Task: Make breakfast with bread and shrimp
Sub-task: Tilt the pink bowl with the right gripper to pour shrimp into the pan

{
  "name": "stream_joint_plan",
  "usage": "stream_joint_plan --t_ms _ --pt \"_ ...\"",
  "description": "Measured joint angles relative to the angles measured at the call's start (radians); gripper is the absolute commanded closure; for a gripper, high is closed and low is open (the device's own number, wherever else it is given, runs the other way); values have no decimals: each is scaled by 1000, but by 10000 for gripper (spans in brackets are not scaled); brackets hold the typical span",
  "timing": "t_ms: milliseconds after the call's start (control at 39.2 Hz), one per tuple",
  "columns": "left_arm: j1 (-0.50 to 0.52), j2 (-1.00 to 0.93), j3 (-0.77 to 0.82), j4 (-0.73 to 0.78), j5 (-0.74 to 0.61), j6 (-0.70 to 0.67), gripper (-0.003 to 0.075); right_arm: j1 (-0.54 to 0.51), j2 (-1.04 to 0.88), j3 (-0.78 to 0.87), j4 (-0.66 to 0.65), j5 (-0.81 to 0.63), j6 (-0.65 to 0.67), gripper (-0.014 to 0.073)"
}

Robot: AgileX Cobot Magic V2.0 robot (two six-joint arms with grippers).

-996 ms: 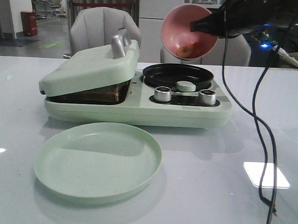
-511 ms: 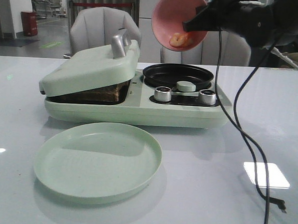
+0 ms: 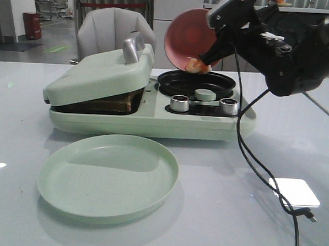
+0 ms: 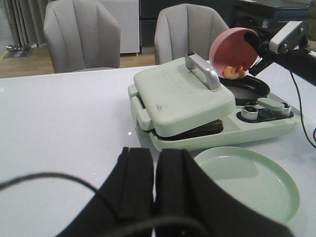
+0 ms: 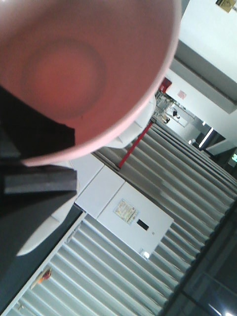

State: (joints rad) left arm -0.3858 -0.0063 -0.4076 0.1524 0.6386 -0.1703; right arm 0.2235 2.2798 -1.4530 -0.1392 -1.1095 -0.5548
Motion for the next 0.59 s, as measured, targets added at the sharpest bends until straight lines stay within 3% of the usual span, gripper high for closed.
stream_joint_plan --t_ms 281,587 --pt "0 0 0 0 0 0 606 -6 -10 82 6 -15 -116 471" --pt "0 0 0 0 0 0 606 -6 -56 82 26 -15 -129 471"
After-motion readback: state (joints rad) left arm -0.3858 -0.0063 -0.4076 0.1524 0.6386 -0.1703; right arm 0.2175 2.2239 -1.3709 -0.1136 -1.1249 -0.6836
